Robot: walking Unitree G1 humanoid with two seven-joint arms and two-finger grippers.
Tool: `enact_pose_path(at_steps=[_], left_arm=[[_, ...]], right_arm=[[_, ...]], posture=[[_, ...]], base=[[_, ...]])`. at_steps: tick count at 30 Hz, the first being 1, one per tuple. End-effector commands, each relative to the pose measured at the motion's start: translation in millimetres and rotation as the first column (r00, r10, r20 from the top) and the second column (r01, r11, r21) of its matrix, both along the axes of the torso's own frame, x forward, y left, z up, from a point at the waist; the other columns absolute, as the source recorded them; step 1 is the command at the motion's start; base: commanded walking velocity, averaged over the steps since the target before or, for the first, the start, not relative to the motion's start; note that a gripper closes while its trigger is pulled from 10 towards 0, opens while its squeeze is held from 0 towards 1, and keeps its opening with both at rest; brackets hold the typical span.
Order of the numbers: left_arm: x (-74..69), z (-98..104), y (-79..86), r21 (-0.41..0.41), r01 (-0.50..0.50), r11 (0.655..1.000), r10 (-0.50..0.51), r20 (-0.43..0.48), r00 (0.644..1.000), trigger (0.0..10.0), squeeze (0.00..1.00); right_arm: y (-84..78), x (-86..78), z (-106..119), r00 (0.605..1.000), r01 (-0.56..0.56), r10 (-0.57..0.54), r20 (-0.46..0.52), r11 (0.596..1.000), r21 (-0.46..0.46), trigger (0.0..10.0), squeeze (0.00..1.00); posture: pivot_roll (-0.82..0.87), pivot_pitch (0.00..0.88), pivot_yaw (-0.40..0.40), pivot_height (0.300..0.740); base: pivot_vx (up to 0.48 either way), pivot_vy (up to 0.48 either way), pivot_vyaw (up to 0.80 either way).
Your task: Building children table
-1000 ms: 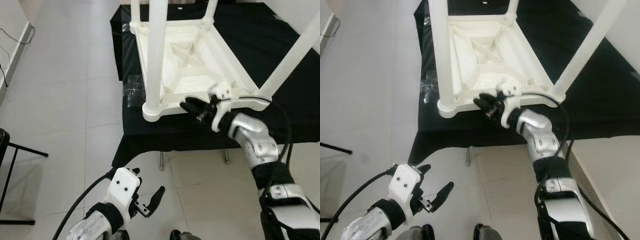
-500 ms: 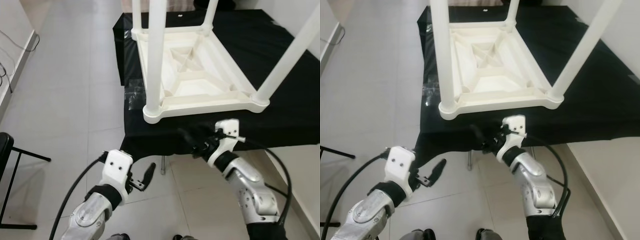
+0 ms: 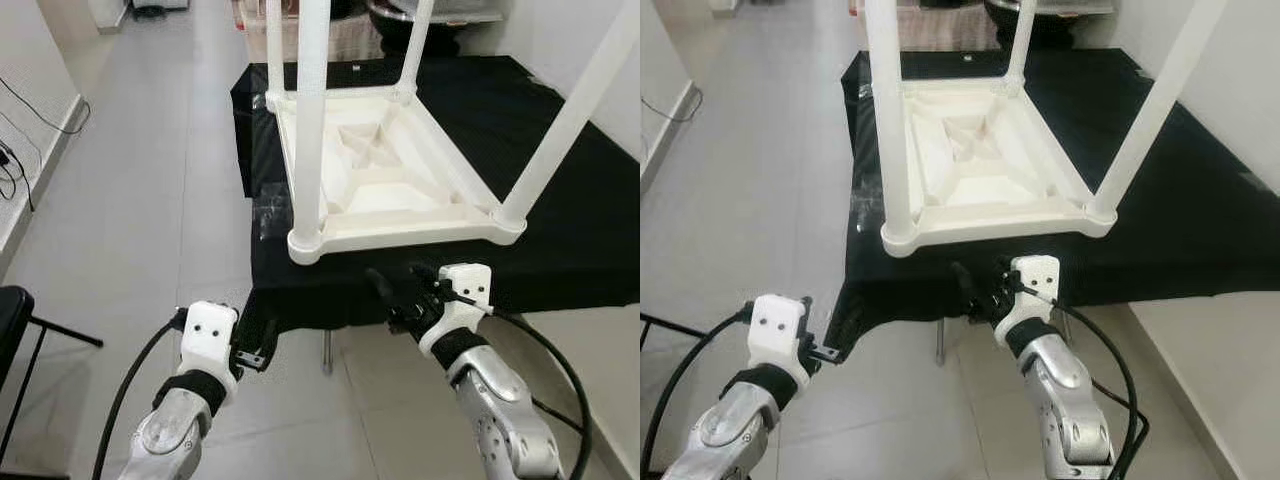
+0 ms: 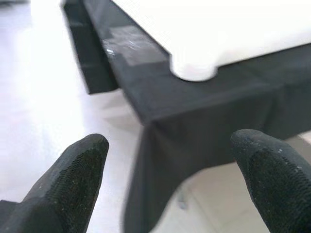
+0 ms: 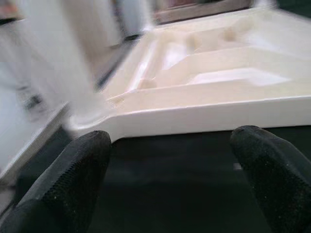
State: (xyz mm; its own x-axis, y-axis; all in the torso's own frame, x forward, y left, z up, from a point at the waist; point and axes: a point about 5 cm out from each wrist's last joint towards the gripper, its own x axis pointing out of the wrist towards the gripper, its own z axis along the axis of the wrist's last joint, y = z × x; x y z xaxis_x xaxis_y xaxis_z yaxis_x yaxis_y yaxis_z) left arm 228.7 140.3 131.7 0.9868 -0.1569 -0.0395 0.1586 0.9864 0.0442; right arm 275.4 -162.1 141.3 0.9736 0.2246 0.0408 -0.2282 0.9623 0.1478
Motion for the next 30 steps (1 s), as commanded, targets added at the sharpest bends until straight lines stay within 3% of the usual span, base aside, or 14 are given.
enact_pose_path(at_steps=[1, 4, 15, 22, 30], left_arm=[[-0.4, -4.2, 4.4, 0.026, -0.044, 0.999, 0.043, 0.005, 0.999, 10.0, 0.0], [-0.8, -7.2, 5.8, 0.017, -0.041, 0.999, 0.041, 0.0, 0.999, 10.0, 0.0], [13.9, -13.8, 0.6, 0.053, -0.02, 0.998, 0.019, 0.007, 1.0, 10.0, 0.0], [17.7, -15.3, -2.2, 0.055, -0.008, 0.998, 0.007, 0.013, 1.0, 10.0, 0.0], [22.7, -14.9, -4.2, 0.037, 0.011, 0.999, -0.011, 0.01, 1.0, 10.0, 0.0]], right_arm=[[-9.3, -2.2, -7.3, 0.996, 0.071, -0.072, -0.043, 0.997, -0.016, 10.0, 0.0], [-9.2, -5.2, -12.1, 0.996, 0.06, -0.064, -0.063, 0.997, -0.052, 10.0, 0.0], [6.7, 8.8, -12.2, 0.998, -0.038, 0.035, -0.048, 0.998, -0.058, 10.0, 0.0], [2.0, 8.8, -16.3, 0.998, -0.02, 0.018, -0.065, 0.999, -0.035, 10.0, 0.0], [3.6, 9.6, -17.8, 0.997, -0.022, 0.019, -0.07, 0.999, -0.041, 10.0, 0.0]], posture=[[-0.04, 0.049, -0.032, 0.74], [-0.05, 0.042, -0.029, 0.74], [-0.04, 0.0, -0.035, 0.74], [-0.06, 0.0, -0.025, 0.74], [-0.07, 0.0, -0.012, 0.74]], base=[[0.0, 0.0, 0.0], [0.0, 0.0, 0.53], [0.0, 0.0, 0.8], [0.0, 0.0, 0.8], [0.0, -0.457, 0.0]])
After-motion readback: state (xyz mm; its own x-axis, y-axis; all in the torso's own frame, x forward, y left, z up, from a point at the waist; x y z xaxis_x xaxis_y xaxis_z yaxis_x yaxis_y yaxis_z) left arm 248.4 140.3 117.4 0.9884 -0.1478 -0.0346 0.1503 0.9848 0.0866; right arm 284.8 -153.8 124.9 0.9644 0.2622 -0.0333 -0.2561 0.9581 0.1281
